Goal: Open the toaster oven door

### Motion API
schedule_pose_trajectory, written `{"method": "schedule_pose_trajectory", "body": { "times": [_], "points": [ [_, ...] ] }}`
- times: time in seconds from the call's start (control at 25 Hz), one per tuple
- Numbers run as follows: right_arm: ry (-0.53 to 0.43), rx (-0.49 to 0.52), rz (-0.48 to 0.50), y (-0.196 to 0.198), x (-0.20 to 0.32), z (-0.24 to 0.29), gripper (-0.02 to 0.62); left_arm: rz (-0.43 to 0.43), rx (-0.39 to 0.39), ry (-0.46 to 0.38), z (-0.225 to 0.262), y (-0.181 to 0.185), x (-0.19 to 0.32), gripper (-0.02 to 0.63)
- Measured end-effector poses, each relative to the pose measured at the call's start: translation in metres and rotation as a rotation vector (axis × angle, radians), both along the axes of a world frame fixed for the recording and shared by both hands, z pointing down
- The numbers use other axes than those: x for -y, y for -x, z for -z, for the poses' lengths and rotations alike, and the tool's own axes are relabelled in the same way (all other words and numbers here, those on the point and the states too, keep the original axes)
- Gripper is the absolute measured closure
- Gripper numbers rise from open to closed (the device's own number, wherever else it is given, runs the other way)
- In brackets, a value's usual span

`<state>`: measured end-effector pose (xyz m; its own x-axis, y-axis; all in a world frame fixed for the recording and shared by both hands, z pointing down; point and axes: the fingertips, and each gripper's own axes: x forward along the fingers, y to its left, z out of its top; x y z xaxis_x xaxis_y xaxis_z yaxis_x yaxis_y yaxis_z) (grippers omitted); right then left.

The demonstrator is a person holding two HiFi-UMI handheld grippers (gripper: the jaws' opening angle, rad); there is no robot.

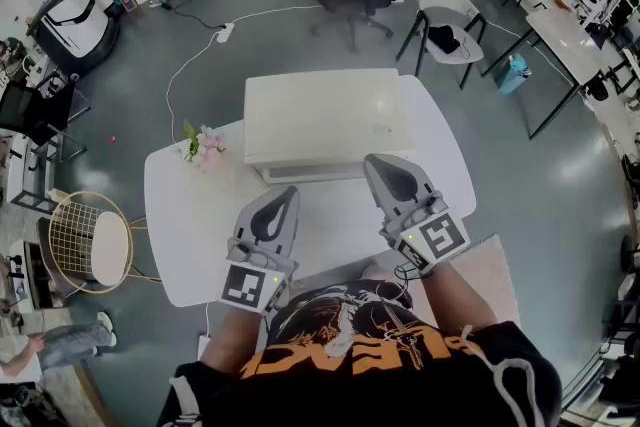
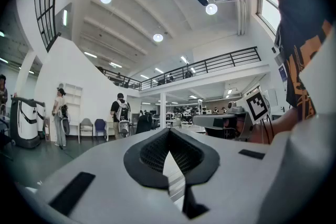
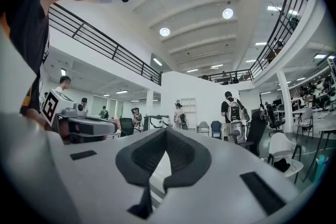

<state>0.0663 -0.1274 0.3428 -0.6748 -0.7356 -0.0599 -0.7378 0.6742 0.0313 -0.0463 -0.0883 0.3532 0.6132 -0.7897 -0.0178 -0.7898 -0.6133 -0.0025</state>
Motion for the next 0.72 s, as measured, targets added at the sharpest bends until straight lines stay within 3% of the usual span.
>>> {"method": "schedule_pose_trajectory", "body": {
  "times": [0.52,0.6,0.72],
  "points": [
    [-0.004,-0.015,-0.007,-0.002,0.008,-0.001,0.581,0.012,0.001,-0.001,0.001,0.003,0.004,0.586],
    [0.049,-0.082,-0.023,-0.004,0.016,-0.020,0.581,0.015,0.002,0.001,0.000,0.003,0.002,0.584],
    [0.188,-0.305,-0.004,-0.005,0.031,-0.078,0.581,0.025,0.007,0.009,-0.003,0.007,0.001,0.584]
  ]
}}
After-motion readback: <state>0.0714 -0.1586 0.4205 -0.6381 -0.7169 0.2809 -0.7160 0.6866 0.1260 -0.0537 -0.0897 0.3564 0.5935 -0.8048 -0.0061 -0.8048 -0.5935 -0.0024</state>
